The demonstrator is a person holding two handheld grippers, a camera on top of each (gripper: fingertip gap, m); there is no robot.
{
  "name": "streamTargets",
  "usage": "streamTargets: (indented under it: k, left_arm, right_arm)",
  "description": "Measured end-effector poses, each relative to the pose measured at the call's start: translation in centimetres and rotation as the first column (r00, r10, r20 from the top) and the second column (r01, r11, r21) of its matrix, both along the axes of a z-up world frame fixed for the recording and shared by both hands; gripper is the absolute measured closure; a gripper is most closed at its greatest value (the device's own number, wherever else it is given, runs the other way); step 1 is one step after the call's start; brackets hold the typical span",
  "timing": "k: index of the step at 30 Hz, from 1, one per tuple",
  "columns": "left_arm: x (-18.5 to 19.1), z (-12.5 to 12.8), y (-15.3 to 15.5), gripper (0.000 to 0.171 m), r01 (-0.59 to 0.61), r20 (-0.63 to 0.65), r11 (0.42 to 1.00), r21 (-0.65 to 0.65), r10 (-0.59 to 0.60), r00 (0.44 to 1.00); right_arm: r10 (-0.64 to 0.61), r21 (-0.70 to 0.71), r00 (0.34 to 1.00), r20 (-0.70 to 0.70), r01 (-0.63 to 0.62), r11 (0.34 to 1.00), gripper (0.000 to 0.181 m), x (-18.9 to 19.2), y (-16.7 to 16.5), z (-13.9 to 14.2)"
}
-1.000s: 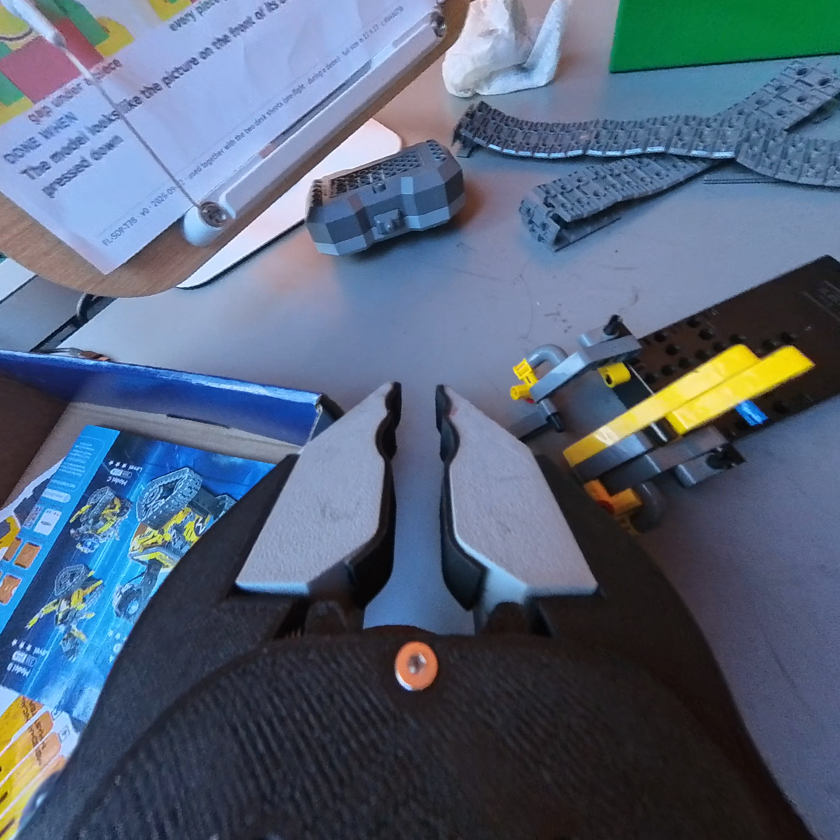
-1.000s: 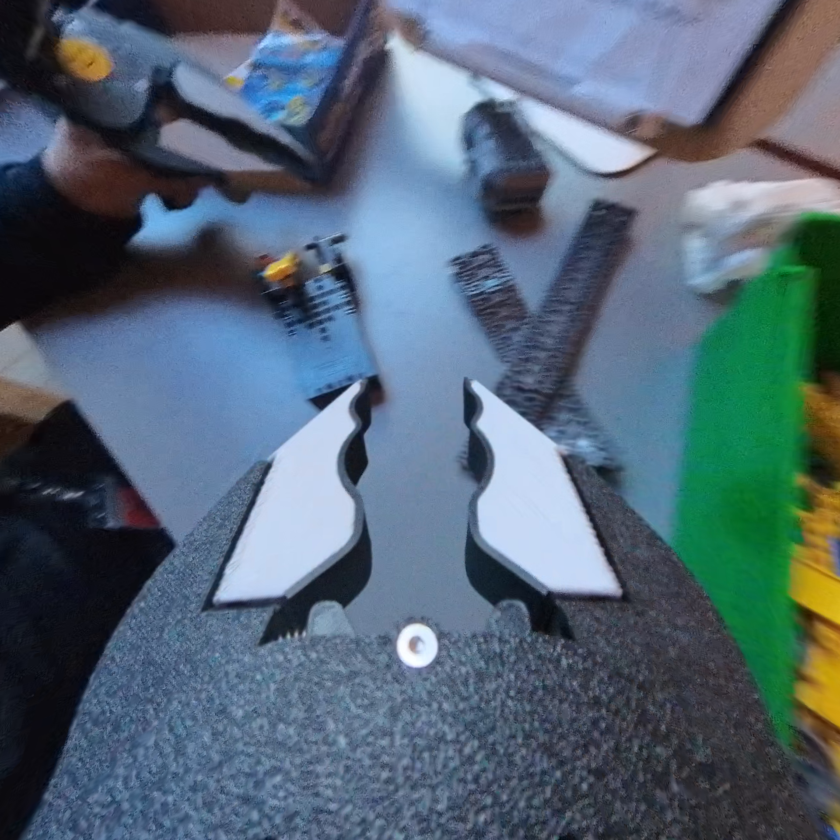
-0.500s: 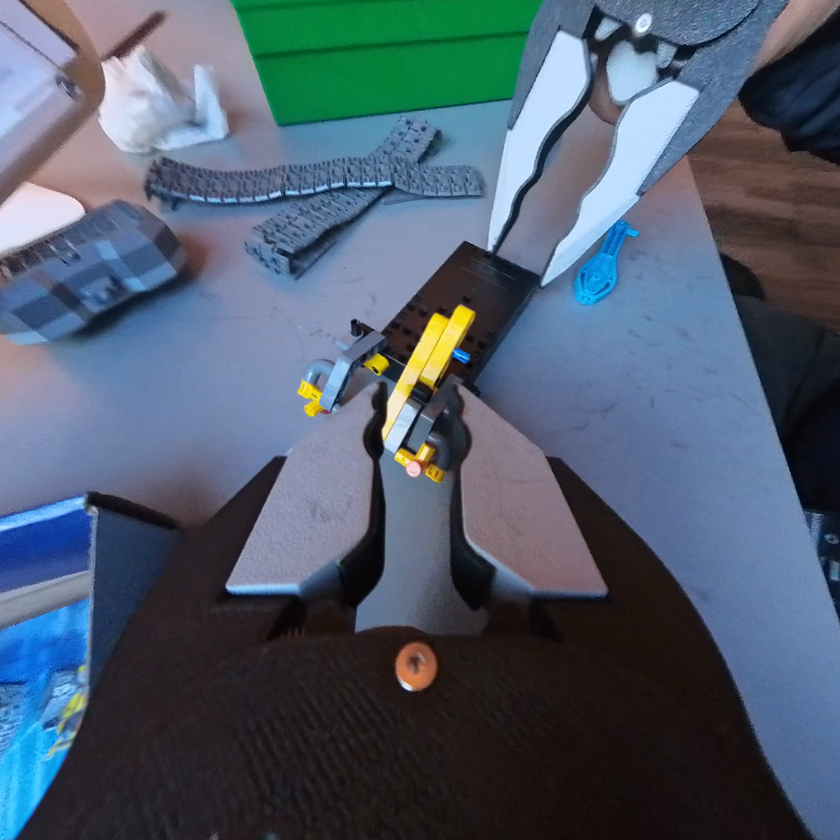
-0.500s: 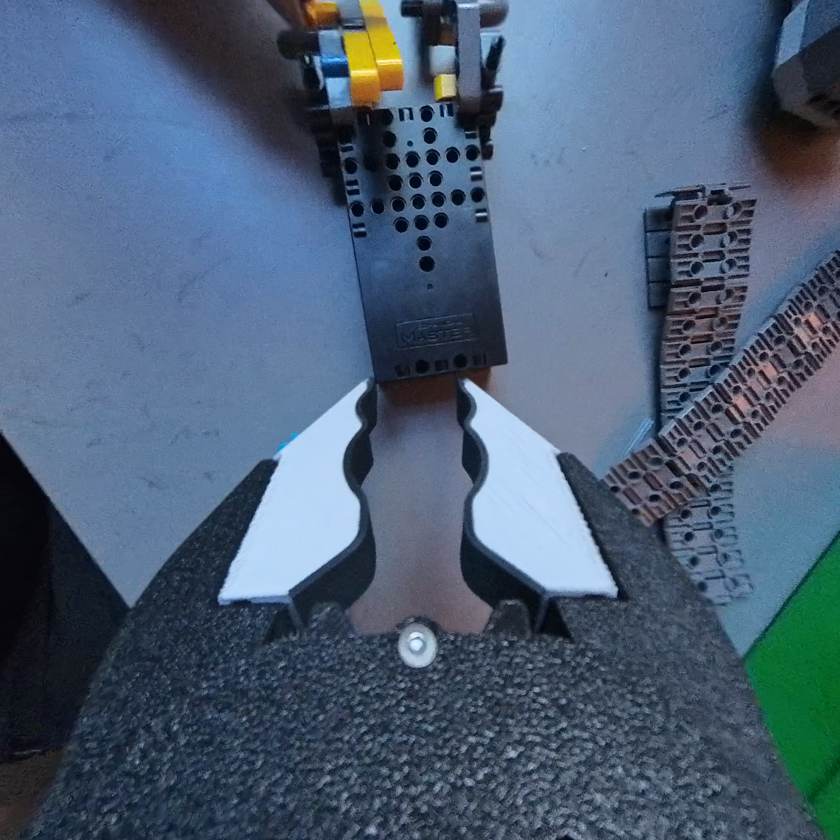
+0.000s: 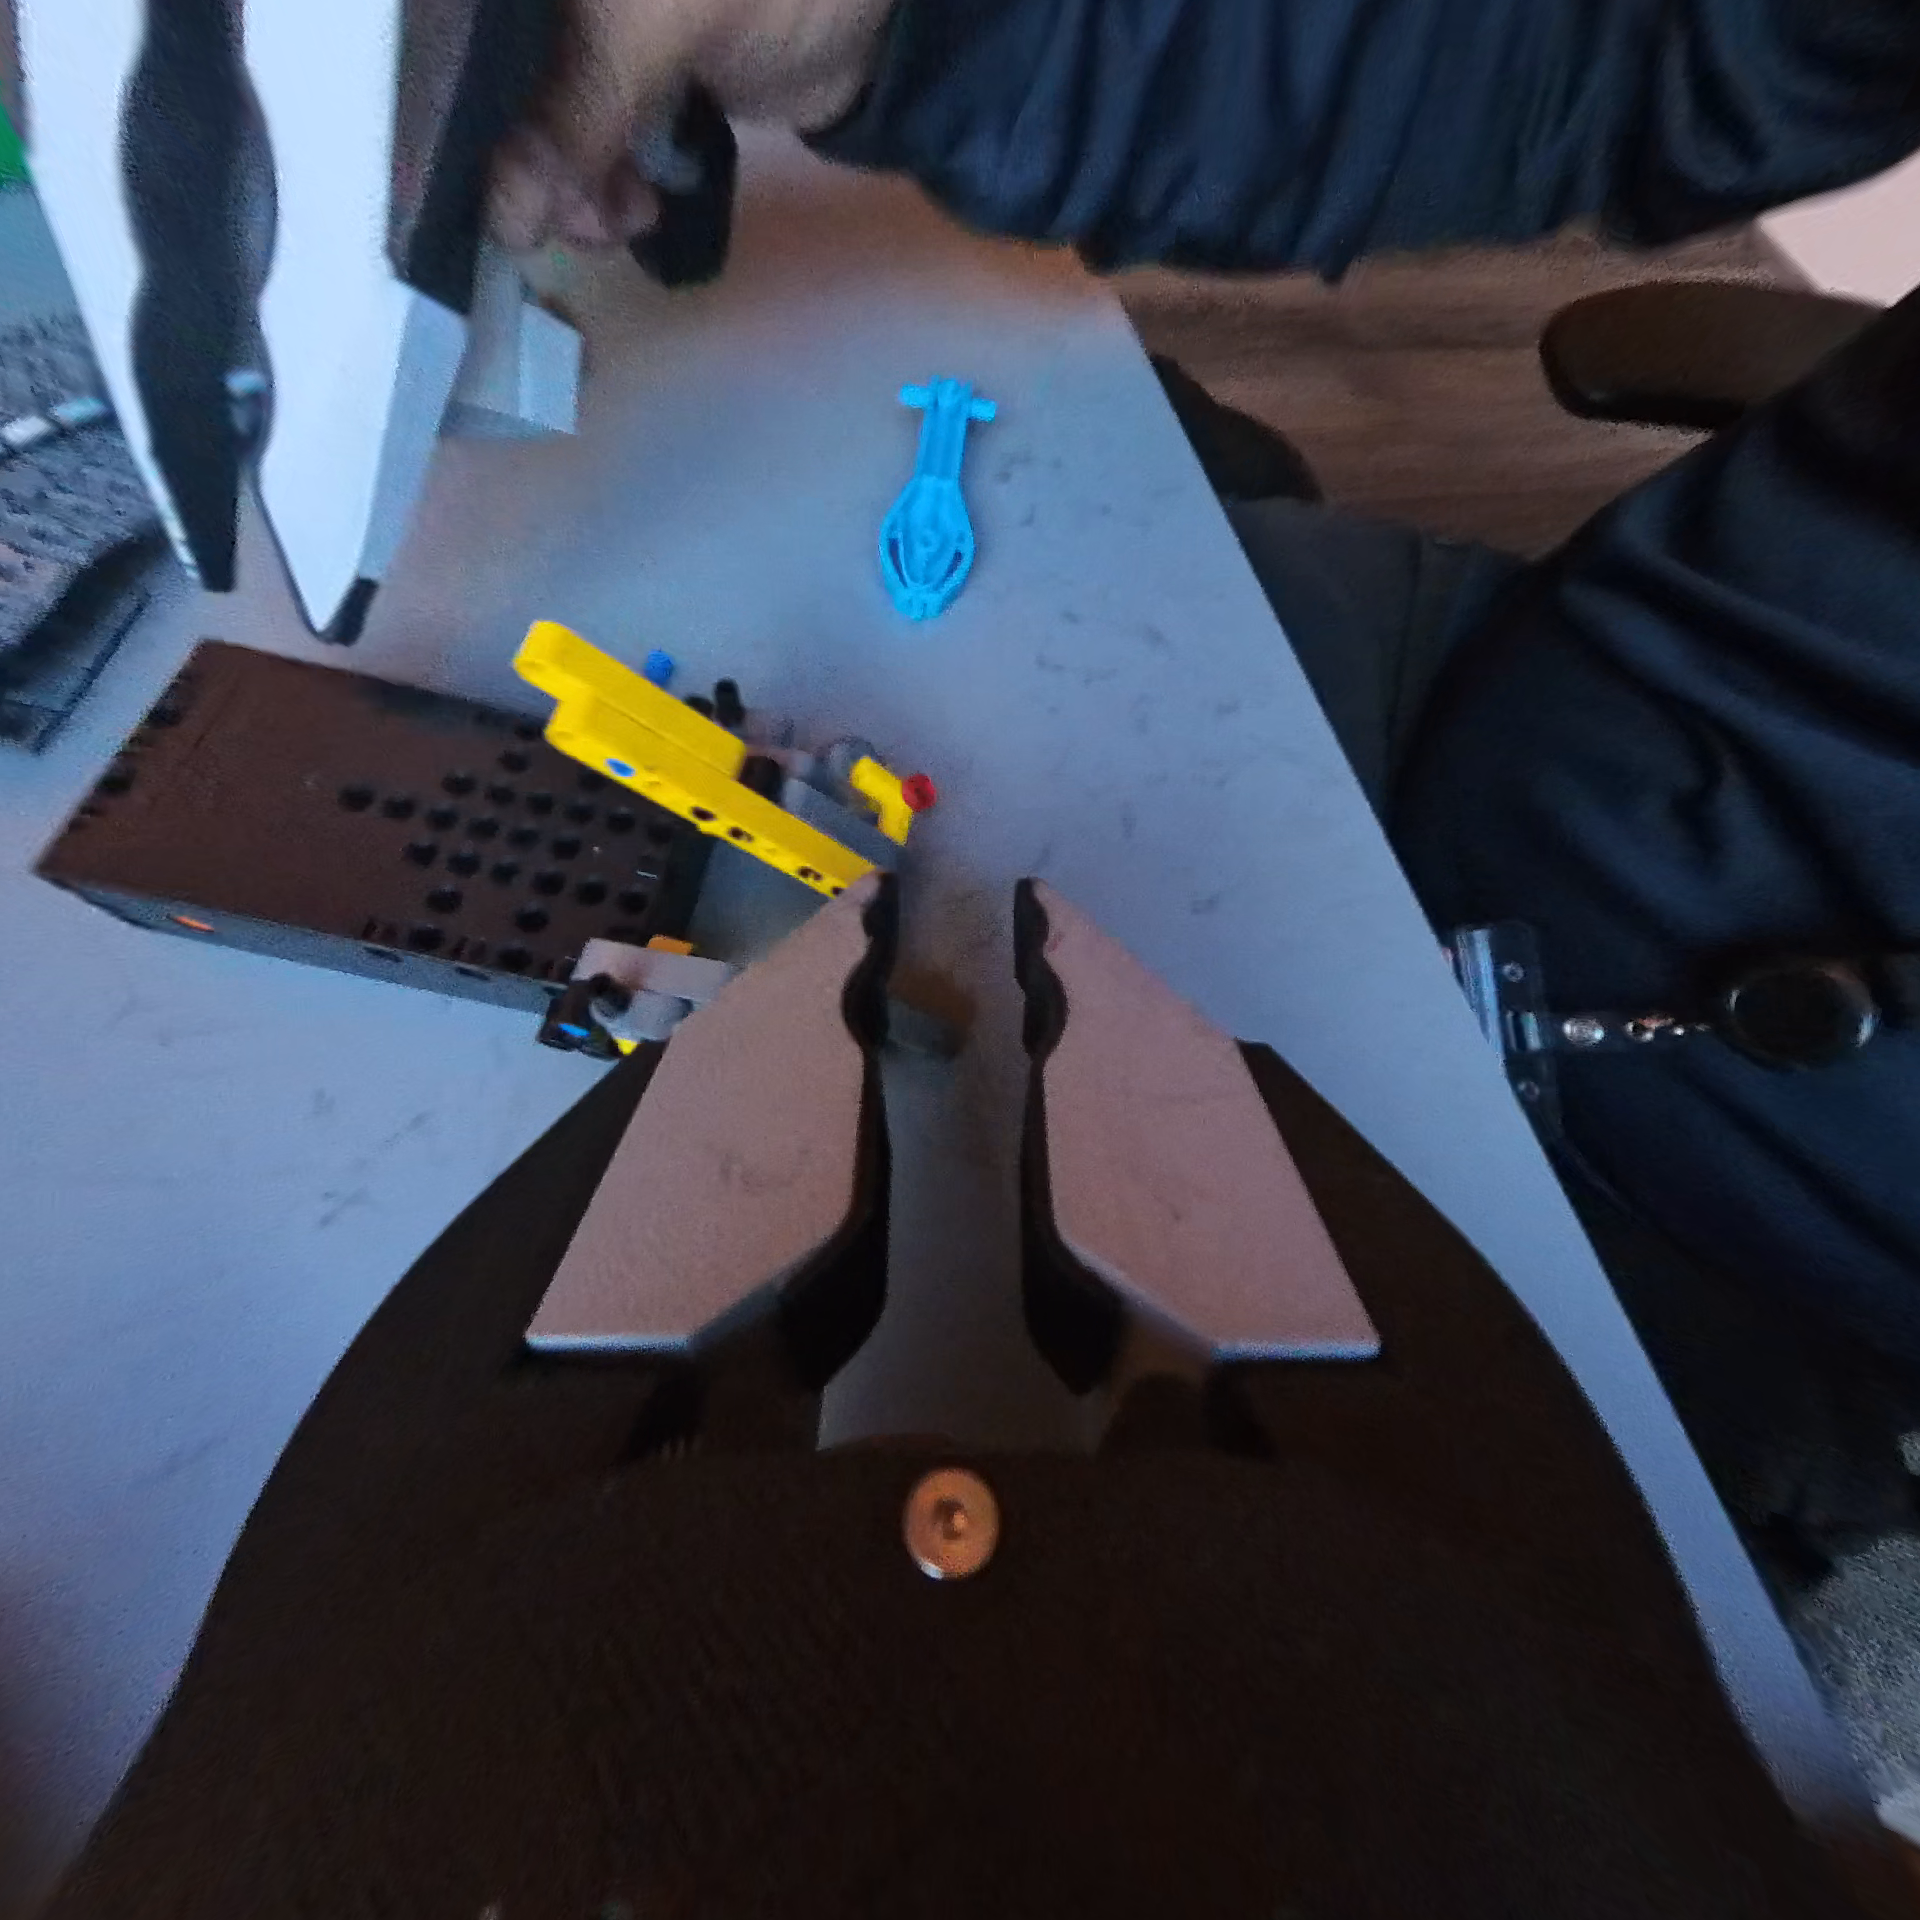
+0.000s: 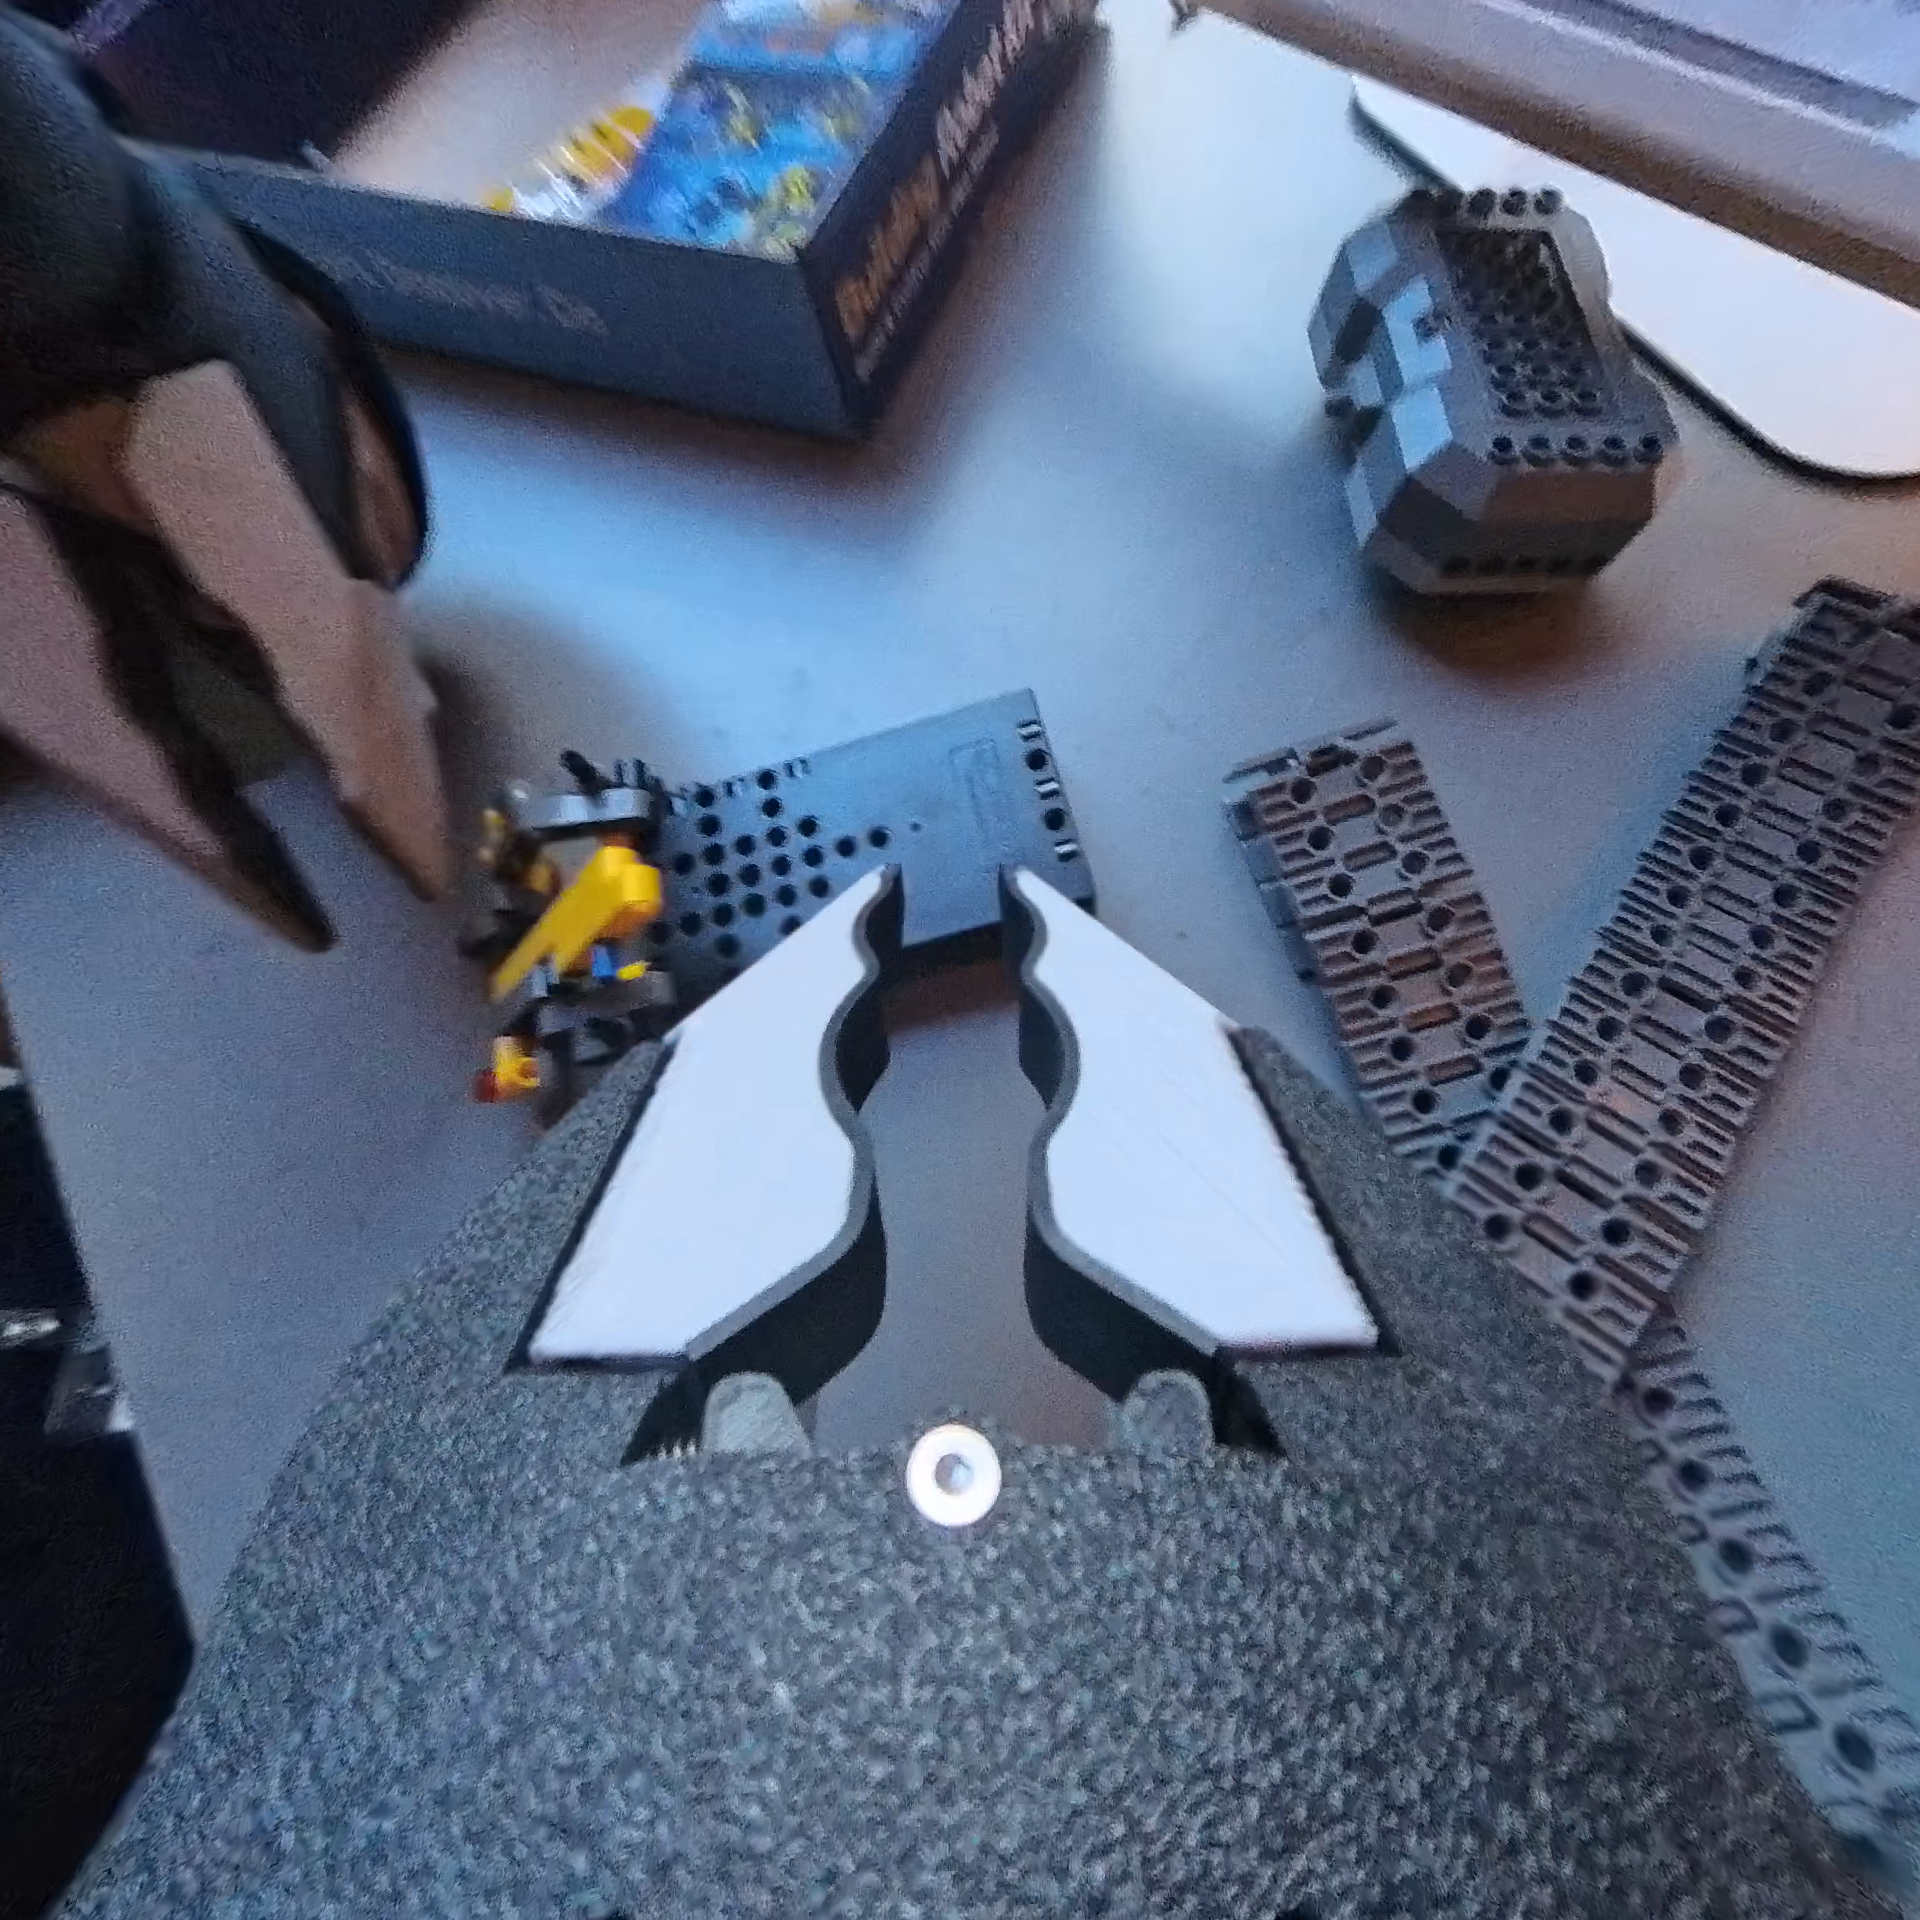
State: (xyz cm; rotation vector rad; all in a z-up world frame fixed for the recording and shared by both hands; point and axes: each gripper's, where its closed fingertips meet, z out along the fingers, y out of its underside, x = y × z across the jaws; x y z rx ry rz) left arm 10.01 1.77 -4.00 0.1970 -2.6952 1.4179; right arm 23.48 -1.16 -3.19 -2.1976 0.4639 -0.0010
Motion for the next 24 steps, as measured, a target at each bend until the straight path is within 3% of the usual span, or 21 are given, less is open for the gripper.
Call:
streamTargets:
  k: [4,10,14,19,24]
  left_arm:
    - [2.7,2.0,0.7,0.153,-0.137,0.024,0.986,-0.094,0.14,0.99]
    - [5.5,2.3,1.0,0.152,-0.296,-0.025,0.946,-0.129,0.295,0.955]
    - [5.3,1.7,0.2,0.149,-0.284,-0.039,0.951,-0.121,0.282,0.959]
    - [4.4,0.9,-0.7,0.147,-0.231,-0.056,0.968,-0.095,0.227,0.972]
    - [4.0,0.7,-0.9,0.156,-0.207,-0.026,0.974,-0.09,0.206,0.978]
  right_arm:
    - [0.076,0.152,0.993,-0.091,-0.061,0.986,0.162,-2.6,0.6,1.8]
    - [0.185,0.196,0.952,-0.243,-0.139,0.971,0.156,-6.4,1.4,0.9]
    - [0.248,0.195,0.943,-0.221,-0.207,0.959,0.175,-7.7,2.3,0.4]
    - [0.352,0.262,0.919,-0.176,-0.301,0.917,0.175,-8.9,3.4,1.7]
    - [0.359,0.282,0.923,-0.141,-0.31,0.908,0.181,-8.8,3.0,2.3]
